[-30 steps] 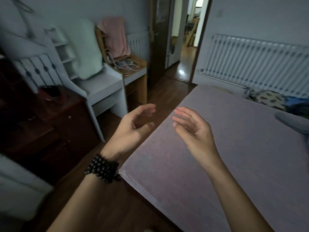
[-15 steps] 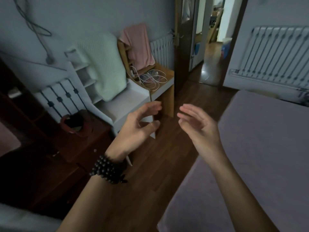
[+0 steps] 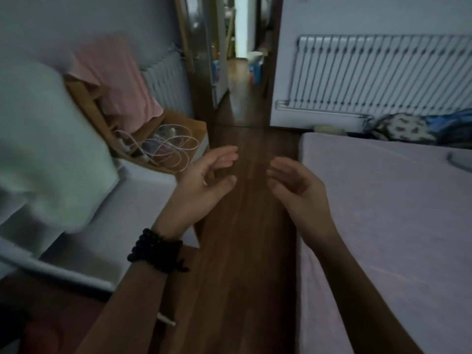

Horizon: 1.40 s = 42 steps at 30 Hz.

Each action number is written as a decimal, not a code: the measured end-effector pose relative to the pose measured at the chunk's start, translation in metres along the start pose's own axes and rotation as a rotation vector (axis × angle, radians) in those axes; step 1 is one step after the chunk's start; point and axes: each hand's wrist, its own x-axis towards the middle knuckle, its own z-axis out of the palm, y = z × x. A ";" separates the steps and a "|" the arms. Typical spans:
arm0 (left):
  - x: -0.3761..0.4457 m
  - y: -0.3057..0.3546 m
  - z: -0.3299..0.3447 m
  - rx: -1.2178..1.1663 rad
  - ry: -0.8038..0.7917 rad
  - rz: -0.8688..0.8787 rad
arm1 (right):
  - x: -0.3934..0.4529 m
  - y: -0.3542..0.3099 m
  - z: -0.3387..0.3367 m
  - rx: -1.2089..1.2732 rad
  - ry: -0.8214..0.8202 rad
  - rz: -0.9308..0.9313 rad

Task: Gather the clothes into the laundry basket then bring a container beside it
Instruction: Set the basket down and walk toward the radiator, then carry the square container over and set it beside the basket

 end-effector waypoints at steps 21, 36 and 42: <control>0.468 -0.164 0.015 -0.035 -0.323 0.110 | 0.399 0.127 0.004 -0.103 0.362 0.067; 0.861 -0.283 0.082 -0.230 -0.468 0.188 | 0.759 0.235 -0.043 -0.180 0.499 0.034; 1.036 -0.305 0.135 -0.260 -0.650 0.242 | 0.896 0.265 -0.083 -0.265 0.629 0.060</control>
